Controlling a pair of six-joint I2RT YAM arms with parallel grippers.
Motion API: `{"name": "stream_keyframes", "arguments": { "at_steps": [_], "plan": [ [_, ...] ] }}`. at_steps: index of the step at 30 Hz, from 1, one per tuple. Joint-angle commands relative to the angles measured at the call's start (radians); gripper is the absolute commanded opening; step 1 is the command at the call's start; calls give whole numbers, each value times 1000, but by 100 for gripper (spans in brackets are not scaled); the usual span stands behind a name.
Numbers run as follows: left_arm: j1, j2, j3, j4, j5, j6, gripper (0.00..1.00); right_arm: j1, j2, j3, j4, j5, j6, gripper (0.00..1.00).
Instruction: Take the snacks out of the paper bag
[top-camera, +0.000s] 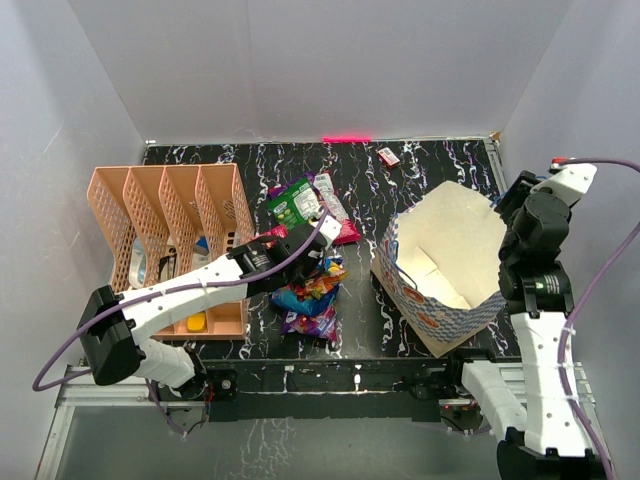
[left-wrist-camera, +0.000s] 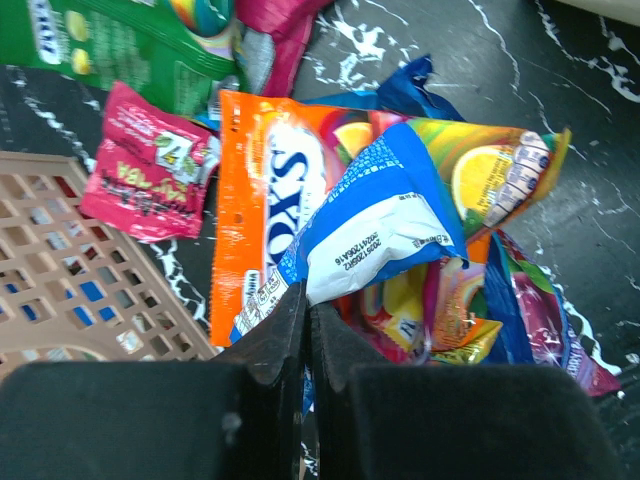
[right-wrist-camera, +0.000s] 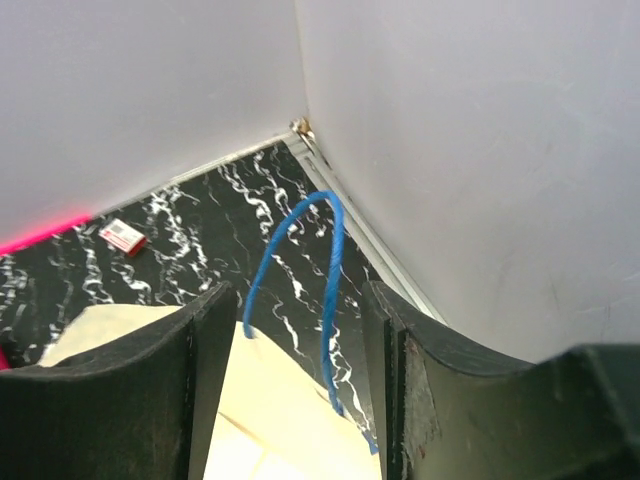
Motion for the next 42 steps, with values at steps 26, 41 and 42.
{"name": "stream_keyframes", "arguments": {
  "at_steps": [26,41,42],
  "plan": [
    [7,-279,314,67,2,45,88,188,-229,493,-408,-176,109,85],
    [7,-623,412,405,-51,239,98,188,-26,744,-370,-378,86,95],
    [7,-631,414,406,-78,249,99,189,3,754,-356,-395,84,96]
  ]
}}
